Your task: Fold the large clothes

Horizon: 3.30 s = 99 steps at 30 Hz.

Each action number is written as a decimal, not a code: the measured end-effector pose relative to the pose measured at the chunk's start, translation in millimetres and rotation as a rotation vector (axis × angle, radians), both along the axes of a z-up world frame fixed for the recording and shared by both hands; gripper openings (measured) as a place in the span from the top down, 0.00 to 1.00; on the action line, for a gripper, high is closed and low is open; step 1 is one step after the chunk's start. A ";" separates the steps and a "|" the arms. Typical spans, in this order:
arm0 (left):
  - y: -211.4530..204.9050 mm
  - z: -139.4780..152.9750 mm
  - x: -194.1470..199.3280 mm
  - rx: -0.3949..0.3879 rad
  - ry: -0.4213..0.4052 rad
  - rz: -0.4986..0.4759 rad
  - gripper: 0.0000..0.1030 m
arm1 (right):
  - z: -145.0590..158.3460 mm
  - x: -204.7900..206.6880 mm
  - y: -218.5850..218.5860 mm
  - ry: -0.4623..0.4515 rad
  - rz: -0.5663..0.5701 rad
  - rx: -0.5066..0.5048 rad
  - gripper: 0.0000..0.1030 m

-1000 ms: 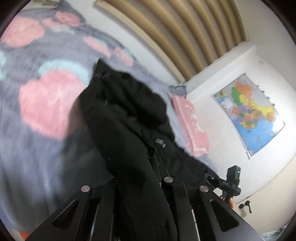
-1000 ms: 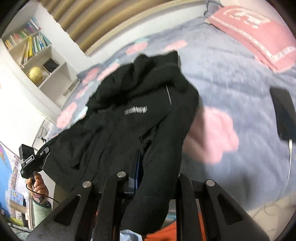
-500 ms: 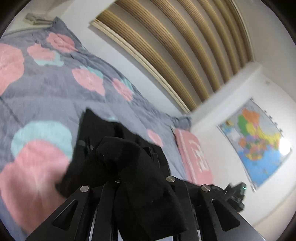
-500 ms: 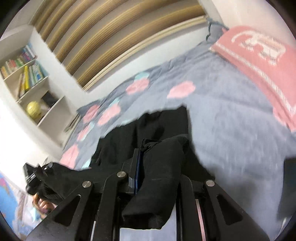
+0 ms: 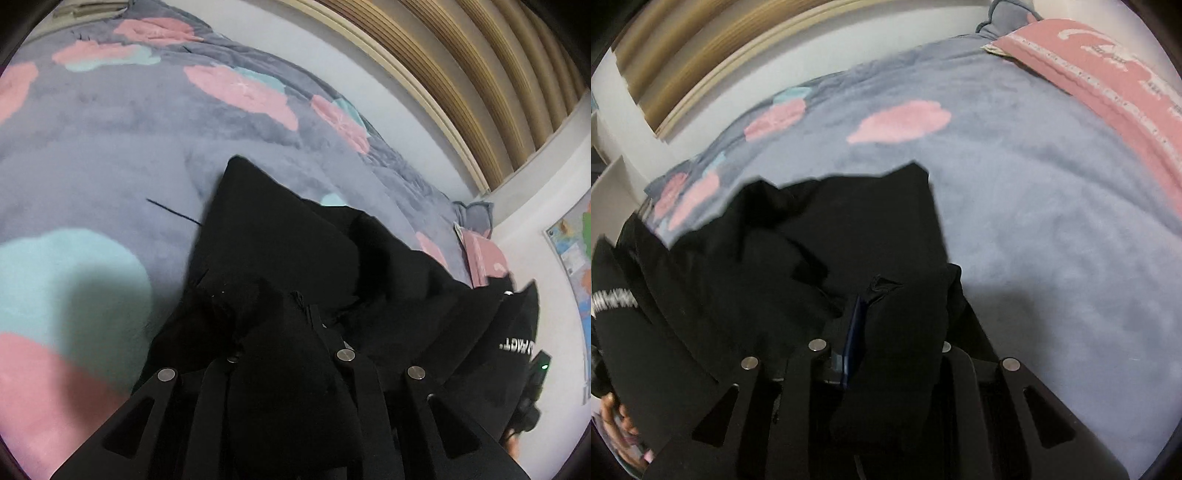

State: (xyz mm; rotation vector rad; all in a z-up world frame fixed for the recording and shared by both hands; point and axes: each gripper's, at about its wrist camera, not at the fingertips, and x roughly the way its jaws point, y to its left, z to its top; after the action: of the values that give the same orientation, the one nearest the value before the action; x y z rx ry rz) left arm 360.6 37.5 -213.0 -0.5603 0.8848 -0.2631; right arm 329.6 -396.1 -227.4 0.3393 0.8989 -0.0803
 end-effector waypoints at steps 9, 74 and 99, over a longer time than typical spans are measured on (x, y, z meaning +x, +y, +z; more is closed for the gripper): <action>-8.6 -4.9 -5.9 0.070 -0.075 -0.008 0.82 | -7.5 -12.6 4.1 -0.102 -0.006 -0.025 0.78; 30.3 165.3 25.0 0.069 -0.343 0.022 0.92 | 173.3 40.5 12.4 -0.357 0.131 -0.393 0.85; 55.2 69.0 76.7 0.038 -0.058 0.020 0.80 | 59.3 80.1 -32.0 -0.187 0.131 -0.020 0.25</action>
State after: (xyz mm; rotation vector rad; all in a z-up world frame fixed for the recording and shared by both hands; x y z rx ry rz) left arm 437.3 92.8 -144.0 -0.5236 0.8265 -0.2427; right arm 409.7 -428.1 -168.1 0.2643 0.7321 0.0627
